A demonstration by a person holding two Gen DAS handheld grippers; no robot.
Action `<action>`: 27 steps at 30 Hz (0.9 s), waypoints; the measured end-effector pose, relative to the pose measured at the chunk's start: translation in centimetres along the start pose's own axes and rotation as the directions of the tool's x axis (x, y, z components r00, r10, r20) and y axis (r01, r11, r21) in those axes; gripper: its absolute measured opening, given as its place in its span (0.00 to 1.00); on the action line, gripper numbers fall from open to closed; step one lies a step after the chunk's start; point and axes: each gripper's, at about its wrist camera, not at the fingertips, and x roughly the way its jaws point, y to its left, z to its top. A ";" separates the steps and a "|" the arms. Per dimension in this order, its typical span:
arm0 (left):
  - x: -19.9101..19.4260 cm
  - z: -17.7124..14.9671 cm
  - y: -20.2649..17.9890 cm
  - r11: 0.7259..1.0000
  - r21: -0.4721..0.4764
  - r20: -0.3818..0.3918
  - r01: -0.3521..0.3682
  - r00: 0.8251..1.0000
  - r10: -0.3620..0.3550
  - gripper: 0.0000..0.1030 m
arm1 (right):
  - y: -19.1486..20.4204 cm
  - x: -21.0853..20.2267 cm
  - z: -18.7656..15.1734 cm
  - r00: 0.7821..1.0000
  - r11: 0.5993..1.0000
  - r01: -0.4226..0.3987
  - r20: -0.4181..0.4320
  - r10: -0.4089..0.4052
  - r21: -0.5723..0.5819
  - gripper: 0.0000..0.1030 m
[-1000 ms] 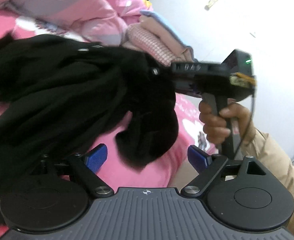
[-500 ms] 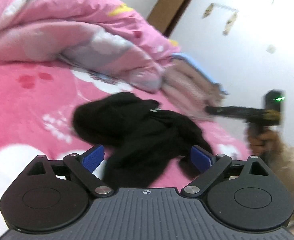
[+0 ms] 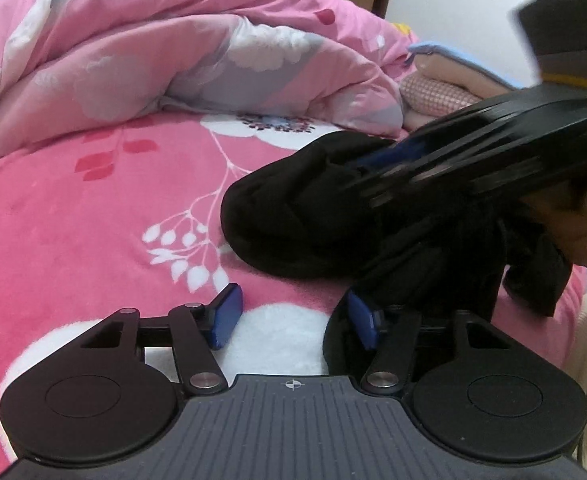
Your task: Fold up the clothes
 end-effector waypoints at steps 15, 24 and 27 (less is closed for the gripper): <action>-0.2 0.1 -0.5 1.000 0.018 -0.013 -0.012 1.000 0.013 0.54 | 1.9 0.7 14.6 0.972 0.997 0.024 0.237 -0.005 -0.075 0.05; -0.4 -0.1 -0.3 0.999 0.037 -0.007 -0.004 1.000 0.005 0.54 | 6.6 7.5 16.6 0.979 0.981 -0.094 0.163 0.122 -0.168 0.09; -0.4 -0.1 -0.3 0.999 0.038 -0.005 -0.003 1.000 0.004 0.55 | 5.5 6.5 16.4 0.979 0.990 -0.081 0.177 0.100 -0.113 0.34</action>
